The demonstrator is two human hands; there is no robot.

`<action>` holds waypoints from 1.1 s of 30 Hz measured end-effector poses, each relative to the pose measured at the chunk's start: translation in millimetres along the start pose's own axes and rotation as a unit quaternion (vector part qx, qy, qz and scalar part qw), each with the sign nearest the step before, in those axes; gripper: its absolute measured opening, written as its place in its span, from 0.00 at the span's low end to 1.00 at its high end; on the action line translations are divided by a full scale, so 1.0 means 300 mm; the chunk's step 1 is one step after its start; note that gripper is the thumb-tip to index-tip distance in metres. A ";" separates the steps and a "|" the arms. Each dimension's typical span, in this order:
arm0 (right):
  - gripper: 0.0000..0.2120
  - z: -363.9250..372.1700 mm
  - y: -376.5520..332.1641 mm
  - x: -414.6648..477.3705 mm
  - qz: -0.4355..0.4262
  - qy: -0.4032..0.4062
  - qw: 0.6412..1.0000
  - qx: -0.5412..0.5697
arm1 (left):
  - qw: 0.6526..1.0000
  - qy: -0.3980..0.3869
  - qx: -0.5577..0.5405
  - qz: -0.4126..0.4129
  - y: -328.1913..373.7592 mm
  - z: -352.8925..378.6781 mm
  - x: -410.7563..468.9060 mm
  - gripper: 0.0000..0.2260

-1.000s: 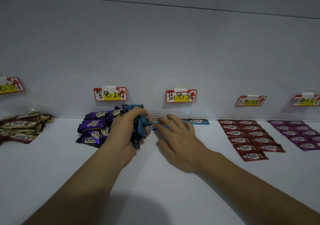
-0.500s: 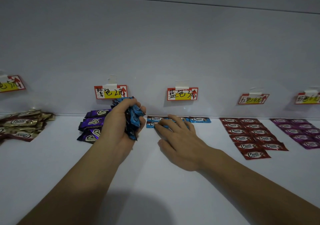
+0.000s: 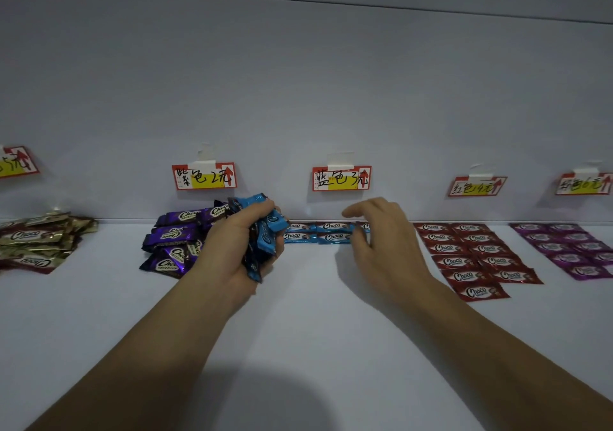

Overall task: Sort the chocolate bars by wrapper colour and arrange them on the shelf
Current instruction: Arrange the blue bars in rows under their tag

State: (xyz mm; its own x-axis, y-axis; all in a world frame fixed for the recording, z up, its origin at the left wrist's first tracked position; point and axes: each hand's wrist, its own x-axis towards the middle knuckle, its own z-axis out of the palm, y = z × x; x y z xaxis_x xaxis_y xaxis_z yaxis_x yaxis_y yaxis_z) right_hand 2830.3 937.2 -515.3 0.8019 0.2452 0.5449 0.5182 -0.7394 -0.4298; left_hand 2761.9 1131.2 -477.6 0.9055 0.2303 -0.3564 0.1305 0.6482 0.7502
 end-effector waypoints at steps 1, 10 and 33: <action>0.11 -0.007 0.011 -0.004 0.007 -0.003 1.000 0.005 | 1.000 -0.002 0.004 -0.003 -0.003 -0.001 0.001 0.06; 0.16 -0.083 -0.122 -0.023 0.062 -0.121 0.913 0.384 | 0.979 -0.123 0.165 0.004 -0.074 0.018 -0.026 0.23; 0.19 -0.192 0.106 0.065 0.054 -0.098 0.994 0.013 | 0.985 -0.121 0.066 -0.106 -0.100 0.031 -0.019 0.15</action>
State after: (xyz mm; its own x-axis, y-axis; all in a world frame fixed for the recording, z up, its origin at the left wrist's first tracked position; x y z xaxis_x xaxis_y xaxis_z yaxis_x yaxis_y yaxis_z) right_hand 2845.3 882.2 -476.7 0.8943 0.2851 0.3449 0.4317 -0.7526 -0.4973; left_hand 2756.6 1103.5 -492.9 0.9203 -0.0898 -0.3808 0.3629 0.5594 0.7452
